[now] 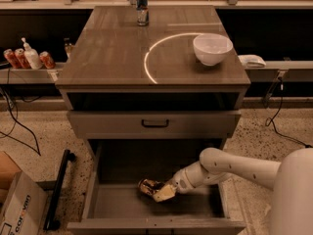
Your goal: Place orange can into middle drawer
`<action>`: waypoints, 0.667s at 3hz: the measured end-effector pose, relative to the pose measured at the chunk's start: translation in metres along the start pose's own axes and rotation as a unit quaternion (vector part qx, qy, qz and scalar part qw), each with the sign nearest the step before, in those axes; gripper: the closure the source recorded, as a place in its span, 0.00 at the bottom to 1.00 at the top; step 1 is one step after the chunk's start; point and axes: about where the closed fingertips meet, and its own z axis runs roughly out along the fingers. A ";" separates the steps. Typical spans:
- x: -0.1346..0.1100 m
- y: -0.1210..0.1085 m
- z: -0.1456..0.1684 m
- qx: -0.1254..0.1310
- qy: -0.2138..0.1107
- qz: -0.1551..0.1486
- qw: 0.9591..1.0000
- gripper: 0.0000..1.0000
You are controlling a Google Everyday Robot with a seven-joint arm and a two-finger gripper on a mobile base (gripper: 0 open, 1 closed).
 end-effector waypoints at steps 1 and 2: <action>0.000 0.002 0.001 -0.002 0.001 -0.001 1.000 0.29; 0.000 0.002 0.003 -0.003 0.002 -0.001 1.000 0.06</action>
Offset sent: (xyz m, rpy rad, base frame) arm -0.0009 0.0013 0.0002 0.0017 0.0002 0.0032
